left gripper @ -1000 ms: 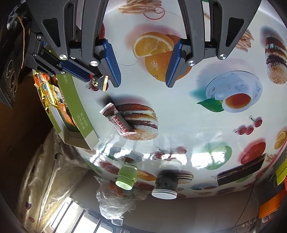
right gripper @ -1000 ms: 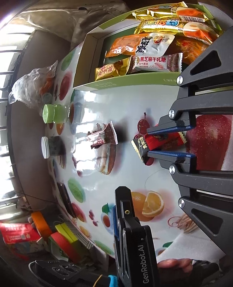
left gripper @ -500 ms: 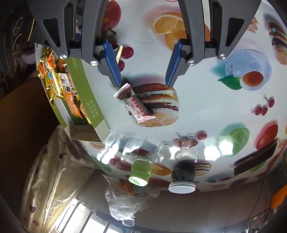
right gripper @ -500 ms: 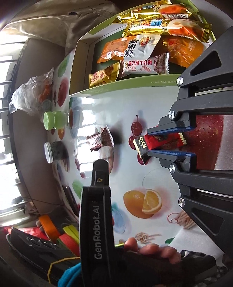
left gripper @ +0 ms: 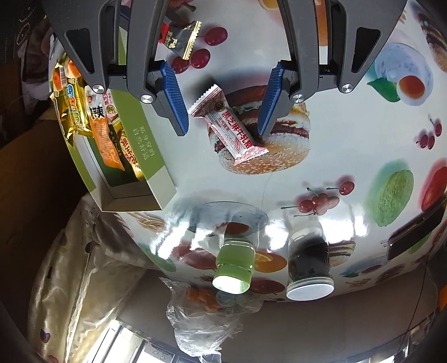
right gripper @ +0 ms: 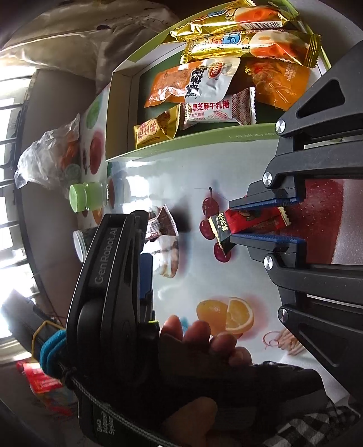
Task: Organize snacks
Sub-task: 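Grasp the pink-wrapped wafer with the left gripper while the right holds the red candy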
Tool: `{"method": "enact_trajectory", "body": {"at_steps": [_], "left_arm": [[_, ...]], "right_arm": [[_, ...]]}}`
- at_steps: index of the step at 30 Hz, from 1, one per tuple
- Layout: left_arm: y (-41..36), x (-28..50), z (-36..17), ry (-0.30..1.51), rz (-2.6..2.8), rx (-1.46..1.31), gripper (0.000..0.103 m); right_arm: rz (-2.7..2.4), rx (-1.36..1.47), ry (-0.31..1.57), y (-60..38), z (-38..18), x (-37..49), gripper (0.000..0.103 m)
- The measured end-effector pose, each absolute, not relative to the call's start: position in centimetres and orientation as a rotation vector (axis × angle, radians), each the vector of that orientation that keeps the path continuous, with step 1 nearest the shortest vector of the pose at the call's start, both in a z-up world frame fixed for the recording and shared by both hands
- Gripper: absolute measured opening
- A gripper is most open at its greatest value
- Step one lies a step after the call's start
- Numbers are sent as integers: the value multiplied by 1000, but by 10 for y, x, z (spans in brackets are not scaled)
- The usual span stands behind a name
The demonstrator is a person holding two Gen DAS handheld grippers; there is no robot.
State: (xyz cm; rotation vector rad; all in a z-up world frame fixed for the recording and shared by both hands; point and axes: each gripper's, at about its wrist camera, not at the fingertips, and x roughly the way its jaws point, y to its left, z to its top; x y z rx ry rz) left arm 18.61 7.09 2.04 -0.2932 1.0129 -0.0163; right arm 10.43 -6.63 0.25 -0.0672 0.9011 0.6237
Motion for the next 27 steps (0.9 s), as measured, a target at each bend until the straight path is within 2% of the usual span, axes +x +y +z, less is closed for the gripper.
{"method": "enact_trajectory", "body": {"at_steps": [14,20,24,27], "left_arm": [[72,197,5,1044,16,-297,53],[71,198,4,1041,17,-283,30],[73,196,4,1038,16,-285,23],[74,195,4,1036,11,-283,22]], "right_arm": [[632,-48,895,-71,4,104,15],[629,-47,893,-72,4,104,15],[629,-44,893,-73,5,104,14],[628,-43,893,-73,5,103,13]]}}
